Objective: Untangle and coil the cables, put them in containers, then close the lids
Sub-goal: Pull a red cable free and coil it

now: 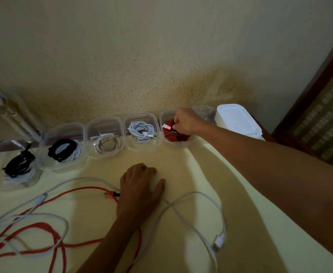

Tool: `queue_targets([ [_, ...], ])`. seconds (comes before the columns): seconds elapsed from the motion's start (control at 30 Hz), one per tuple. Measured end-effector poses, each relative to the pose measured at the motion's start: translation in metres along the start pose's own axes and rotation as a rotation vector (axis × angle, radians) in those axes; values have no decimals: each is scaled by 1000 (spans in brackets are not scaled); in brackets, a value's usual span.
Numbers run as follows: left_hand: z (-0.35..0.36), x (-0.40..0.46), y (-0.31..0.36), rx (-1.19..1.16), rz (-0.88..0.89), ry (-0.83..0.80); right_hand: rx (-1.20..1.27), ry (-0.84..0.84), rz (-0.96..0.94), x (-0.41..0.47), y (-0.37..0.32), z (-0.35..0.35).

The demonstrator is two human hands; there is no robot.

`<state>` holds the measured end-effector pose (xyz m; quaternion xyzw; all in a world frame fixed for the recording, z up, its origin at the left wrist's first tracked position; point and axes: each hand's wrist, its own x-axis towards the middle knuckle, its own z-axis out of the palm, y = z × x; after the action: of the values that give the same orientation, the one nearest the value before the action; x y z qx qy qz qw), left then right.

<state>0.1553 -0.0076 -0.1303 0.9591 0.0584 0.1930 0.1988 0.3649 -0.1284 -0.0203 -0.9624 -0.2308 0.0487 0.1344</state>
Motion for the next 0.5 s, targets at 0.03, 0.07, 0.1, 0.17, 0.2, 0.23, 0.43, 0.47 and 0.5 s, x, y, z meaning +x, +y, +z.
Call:
queue_targets([
  [0.03,0,0,0,-5,-1,3,9,64,-7,-6,1,-2],
  [0.07,-1,0,0,-15,-5,4,36,140,-24,-15,1,-3],
  [0.1,-2,1,0,-30,-13,3,89,209,-53,-28,1,-3],
  [0.17,-5,3,1,-76,-9,14,234,325,-134,-63,-1,3],
  [0.2,-8,3,2,-118,-6,24,287,361,-169,-85,-1,9],
  [0.23,-12,5,5,-178,-33,35,327,369,-198,-109,-2,18],
  [0.43,-57,11,12,-903,-392,8,118,277,-356,-215,-17,81],
  [0.47,-66,7,11,-916,-372,19,88,314,-374,-224,-24,87],
  [0.5,-72,-1,9,-873,-349,20,83,343,-391,-232,-32,92],
])
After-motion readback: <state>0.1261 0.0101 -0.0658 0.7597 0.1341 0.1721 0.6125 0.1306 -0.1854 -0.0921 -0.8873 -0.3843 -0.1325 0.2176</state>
